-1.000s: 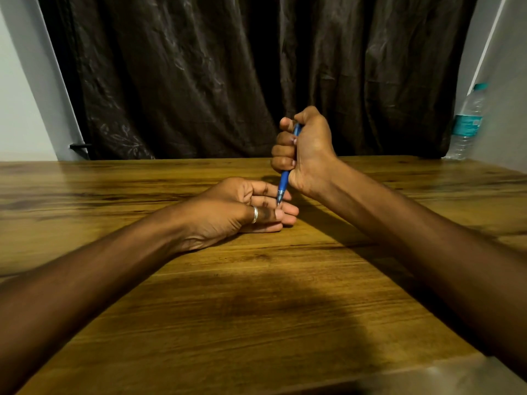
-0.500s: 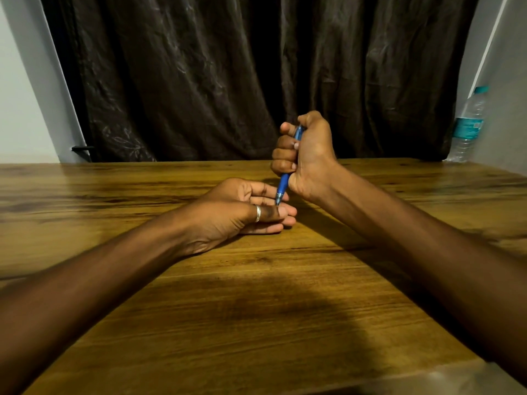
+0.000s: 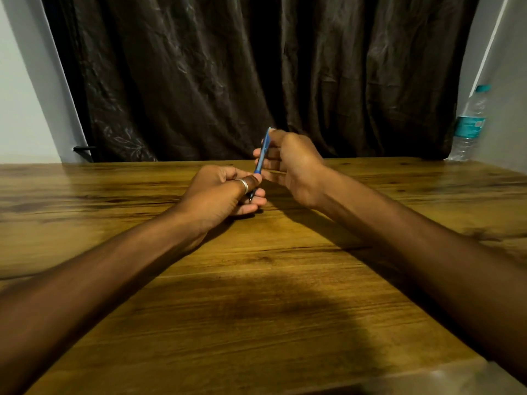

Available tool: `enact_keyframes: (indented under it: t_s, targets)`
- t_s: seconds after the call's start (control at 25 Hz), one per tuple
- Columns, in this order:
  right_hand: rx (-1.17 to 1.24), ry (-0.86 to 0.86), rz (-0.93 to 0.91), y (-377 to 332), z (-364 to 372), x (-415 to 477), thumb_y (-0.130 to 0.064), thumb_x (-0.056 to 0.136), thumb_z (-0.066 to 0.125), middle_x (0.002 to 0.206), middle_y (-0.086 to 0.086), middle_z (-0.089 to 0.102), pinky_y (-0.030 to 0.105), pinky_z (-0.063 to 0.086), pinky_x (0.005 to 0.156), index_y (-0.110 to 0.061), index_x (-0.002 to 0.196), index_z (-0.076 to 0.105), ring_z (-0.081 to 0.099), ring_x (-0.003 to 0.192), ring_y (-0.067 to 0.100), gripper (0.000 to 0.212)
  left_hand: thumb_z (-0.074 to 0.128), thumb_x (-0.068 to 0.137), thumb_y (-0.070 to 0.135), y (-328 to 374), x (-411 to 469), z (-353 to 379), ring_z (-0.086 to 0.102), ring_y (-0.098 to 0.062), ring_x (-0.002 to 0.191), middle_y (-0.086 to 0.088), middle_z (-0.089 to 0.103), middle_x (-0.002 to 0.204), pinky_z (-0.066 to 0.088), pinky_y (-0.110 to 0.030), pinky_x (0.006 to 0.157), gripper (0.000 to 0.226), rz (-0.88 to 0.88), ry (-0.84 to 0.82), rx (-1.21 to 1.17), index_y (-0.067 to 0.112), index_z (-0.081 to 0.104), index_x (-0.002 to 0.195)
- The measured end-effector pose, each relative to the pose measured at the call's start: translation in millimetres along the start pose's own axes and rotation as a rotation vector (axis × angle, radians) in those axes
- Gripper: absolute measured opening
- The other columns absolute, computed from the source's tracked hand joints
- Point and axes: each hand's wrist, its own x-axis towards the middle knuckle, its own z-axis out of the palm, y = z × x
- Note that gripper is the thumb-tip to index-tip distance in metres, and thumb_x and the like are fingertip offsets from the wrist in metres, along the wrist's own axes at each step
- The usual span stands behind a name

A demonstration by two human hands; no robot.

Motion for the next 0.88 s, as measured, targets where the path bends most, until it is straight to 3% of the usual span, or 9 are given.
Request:
enact_keyframes:
  t_s: [0.2,0.28,0.36,0.44,0.56,0.76,0.88]
  targets:
    - [-0.088,-0.051,-0.034,5,-3,4,-0.013,0.097,0.061,0.094,0.009,0.073,0.031,0.060,0.075,-0.008,0.101,0.069,0.067,0.083,0.016,0.010,0.063,0.096,0.017,-3,6,-4,0.078,-0.017,0.086,-0.009,0.080,0.090,0.061,-0.027,0.077,0.012,-0.010,0.033,0.037,0.016,0.075,0.098]
    - [-0.102,-0.077,-0.058,6,-3,4,-0.008,0.095,0.065,0.093,0.012,0.073,0.034,0.061,0.081,-0.004,0.100,0.070,0.069,0.086,0.019,0.009,0.063,0.097,0.019,-4,7,-4,0.078,-0.017,0.087,-0.008,0.080,0.091,0.061,-0.029,0.080,0.012,-0.005,0.021,0.040,0.017,0.075,0.099]
    - [-0.117,-0.090,-0.087,4,-5,5,-0.005,0.093,0.068,0.094,0.013,0.072,0.030,0.061,0.077,0.000,0.106,0.070,0.070,0.086,0.019,0.015,0.065,0.096,0.025,-6,10,-7,0.078,-0.016,0.085,-0.007,0.080,0.091,0.061,-0.029,0.078,0.013,0.017,0.005,0.066,0.019,0.075,0.100]
    - [-0.187,-0.057,-0.120,-1,-11,8,-0.006,0.092,0.071,0.093,0.011,0.071,0.026,0.062,0.072,0.002,0.108,0.070,0.070,0.083,0.017,0.019,0.066,0.094,0.034,-10,13,-10,0.076,-0.011,0.078,-0.002,0.080,0.088,0.057,-0.024,0.068,0.017,0.098,0.039,0.187,0.020,0.075,0.099]
    - [-0.507,0.024,-0.180,-4,-26,19,-0.012,0.087,0.077,0.091,0.010,0.075,0.025,0.061,0.069,-0.003,0.093,0.075,0.074,0.085,0.017,0.012,0.068,0.093,0.027,-16,15,-18,0.067,0.001,0.079,0.013,0.073,0.086,0.047,-0.014,0.063,0.009,0.325,0.116,0.609,0.028,0.074,0.098]
    - [-0.886,-0.034,-0.067,-3,-37,23,-0.011,0.080,0.083,0.065,0.003,0.069,0.020,0.053,0.057,-0.010,0.067,0.070,0.069,0.064,0.011,0.019,0.065,0.094,0.025,-19,19,-22,0.059,-0.005,0.098,0.006,0.072,0.114,0.046,-0.021,0.075,0.027,0.397,0.085,0.892,0.024,0.071,0.120]
    - [-0.984,-0.102,-0.005,-3,-33,20,-0.012,0.081,0.083,0.067,0.004,0.070,0.025,0.060,0.068,-0.010,0.069,0.070,0.070,0.066,0.011,0.017,0.064,0.095,0.029,-20,22,-27,0.061,-0.009,0.102,0.004,0.072,0.123,0.042,-0.023,0.082,0.028,0.366,0.087,0.964,0.023,0.072,0.122]
